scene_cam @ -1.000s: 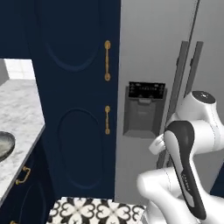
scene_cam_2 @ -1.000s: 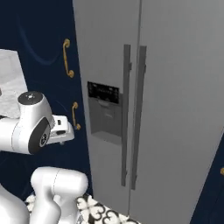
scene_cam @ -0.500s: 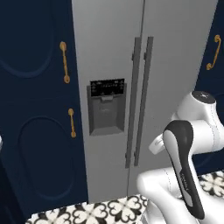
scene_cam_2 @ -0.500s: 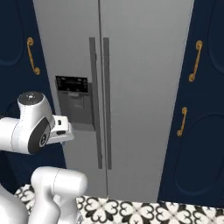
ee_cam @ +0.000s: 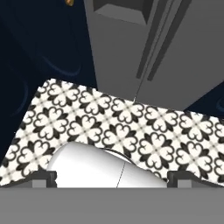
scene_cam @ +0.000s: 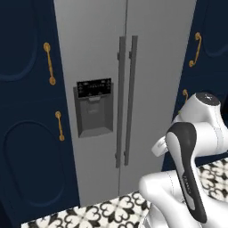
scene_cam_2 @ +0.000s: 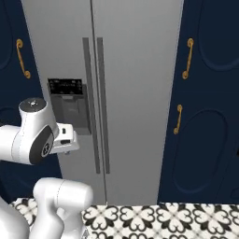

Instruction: Grab a lemon wedge from the fridge and one ice cube from the ice bowl, and put them in the glass of lemonade.

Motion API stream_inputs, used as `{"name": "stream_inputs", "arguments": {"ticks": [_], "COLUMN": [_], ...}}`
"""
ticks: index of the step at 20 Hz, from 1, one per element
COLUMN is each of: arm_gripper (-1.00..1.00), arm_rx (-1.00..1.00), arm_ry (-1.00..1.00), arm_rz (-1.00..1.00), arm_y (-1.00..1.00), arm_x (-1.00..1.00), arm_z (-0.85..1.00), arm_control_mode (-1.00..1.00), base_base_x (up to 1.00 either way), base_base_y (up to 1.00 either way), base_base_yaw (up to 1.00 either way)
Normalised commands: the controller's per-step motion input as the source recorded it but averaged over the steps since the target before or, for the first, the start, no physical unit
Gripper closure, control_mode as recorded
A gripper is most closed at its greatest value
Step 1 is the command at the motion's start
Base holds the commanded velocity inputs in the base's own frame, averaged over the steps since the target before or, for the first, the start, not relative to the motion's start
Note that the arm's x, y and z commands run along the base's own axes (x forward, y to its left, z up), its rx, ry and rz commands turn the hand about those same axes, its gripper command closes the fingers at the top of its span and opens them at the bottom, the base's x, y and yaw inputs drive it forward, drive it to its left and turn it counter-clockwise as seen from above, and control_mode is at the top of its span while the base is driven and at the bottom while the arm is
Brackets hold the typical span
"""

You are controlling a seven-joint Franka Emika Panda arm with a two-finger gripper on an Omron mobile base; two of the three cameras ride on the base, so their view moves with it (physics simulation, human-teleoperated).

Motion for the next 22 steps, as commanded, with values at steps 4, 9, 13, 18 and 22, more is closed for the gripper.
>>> {"name": "stream_inputs", "arguments": {"ticks": [4,9,13,18,22], "arm_gripper": [-1.0,-1.0,-1.0,-1.0,-1.0], "arm_rx": [0.0,0.0,0.0,0.0,0.0], "arm_ry": [0.0,0.0,0.0,0.0,0.0], "arm_rz": [0.0,0.0,0.0,0.0,0.0], "arm_y": [0.0,0.0,0.0,0.0,0.0], "arm_x": [0.0,0.0,0.0,0.0,0.0], "arm_z": [0.0,0.0,0.0,0.0,0.0], "arm_control_mode": [1.0,1.0,1.0,1.0,1.0], "base_base_x": [-0.02,0.0,-0.01,0.0,0.06], "base_base_y": [-0.26,-0.38,-0.7,-0.26,0.19], "base_base_yaw": [0.2,0.28,0.08,0.01,-0.03]}}
